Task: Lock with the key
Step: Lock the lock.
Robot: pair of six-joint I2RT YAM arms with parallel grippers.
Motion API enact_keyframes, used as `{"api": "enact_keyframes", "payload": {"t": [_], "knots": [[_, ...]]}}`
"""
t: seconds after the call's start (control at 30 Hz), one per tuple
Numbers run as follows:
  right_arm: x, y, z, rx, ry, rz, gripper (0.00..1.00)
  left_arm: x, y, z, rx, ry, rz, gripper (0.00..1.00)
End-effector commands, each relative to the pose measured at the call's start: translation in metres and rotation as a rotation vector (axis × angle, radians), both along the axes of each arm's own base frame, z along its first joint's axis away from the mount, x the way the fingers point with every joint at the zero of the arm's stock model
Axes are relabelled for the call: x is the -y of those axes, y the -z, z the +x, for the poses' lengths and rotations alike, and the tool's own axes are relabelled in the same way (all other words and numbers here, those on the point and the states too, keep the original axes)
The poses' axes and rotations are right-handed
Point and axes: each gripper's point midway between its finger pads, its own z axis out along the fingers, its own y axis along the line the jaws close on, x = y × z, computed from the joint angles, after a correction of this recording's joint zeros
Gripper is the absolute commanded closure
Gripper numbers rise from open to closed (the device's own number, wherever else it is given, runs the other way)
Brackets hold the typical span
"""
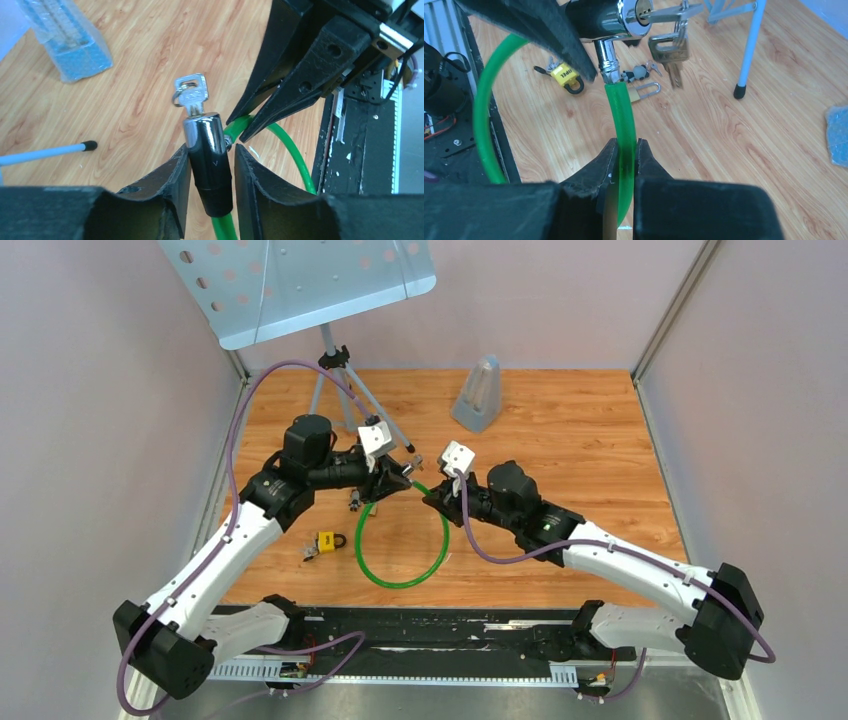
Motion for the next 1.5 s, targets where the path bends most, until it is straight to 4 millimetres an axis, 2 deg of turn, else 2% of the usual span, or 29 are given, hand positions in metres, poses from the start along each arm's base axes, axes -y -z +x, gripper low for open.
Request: {"api": "enact_keyframes", "payload": {"t": [0.0, 0.1, 0.17, 0.4, 0.6, 0.77, 0.83, 0.9, 0.97, 1.0, 1.03, 1.07, 1.13, 1.3, 1.47], "knots": [[-0.012, -0.087, -0.002, 0.142, -0.01, 0.268, 1.0, 0.002, -0.012, -0.025, 0.026, 0.117, 0.016, 0.55], [-0.012, -0.082, -0.001, 0.121, -0.003, 0.273, 1.0, 0.0, -0.015, -0.027, 0.025, 0.121, 0.025, 0.39], [-0.013, -0.079, -0.001, 0.101, 0.003, 0.28, 1.0, -0.001, -0.017, -0.028, 0.029, 0.117, 0.025, 0.34], [-0.008, -0.069, 0.0, 0.091, 0.024, 0.268, 1.0, -0.008, -0.027, -0.024, 0.009, 0.066, -0.006, 0.3], [-0.006, -0.063, -0.001, 0.144, 0.014, 0.27, 1.0, -0.011, -0.033, -0.008, -0.032, -0.05, -0.052, 0.21], [-0.009, -0.059, 0.004, 0.161, 0.015, 0.247, 1.0, -0.013, -0.036, -0.006, -0.045, -0.086, -0.066, 0.22], [-0.01, -0.059, 0.004, 0.163, 0.013, 0.253, 1.0, -0.014, -0.035, -0.004, -0.06, -0.105, -0.066, 0.26], [-0.011, -0.06, 0.004, 0.163, 0.009, 0.261, 1.0, -0.013, -0.031, -0.003, -0.089, -0.105, -0.057, 0.35], [-0.012, -0.06, 0.003, 0.162, 0.003, 0.264, 1.0, -0.013, -0.022, -0.004, -0.134, -0.098, -0.038, 0.49], [-0.012, -0.06, 0.003, 0.161, 0.003, 0.265, 1.0, -0.012, -0.018, -0.003, -0.151, -0.095, -0.03, 0.61], [-0.012, -0.06, 0.002, 0.161, 0.0, 0.264, 1.0, -0.011, -0.016, -0.004, -0.164, -0.084, -0.028, 0.68], [-0.013, -0.06, 0.002, 0.16, -0.002, 0.264, 1.0, -0.01, -0.013, -0.004, -0.175, -0.079, -0.024, 0.85], [-0.015, -0.06, 0.003, 0.154, -0.005, 0.263, 1.0, -0.009, -0.009, -0.002, -0.189, -0.081, -0.02, 0.99], [-0.027, -0.062, 0.003, 0.121, -0.034, 0.279, 1.0, 0.0, 0.0, -0.002, -0.231, -0.044, -0.046, 1.0], [-0.033, -0.082, -0.002, 0.087, -0.051, 0.378, 1.0, 0.005, 0.019, 0.0, -0.292, -0.041, -0.047, 1.0]]}}
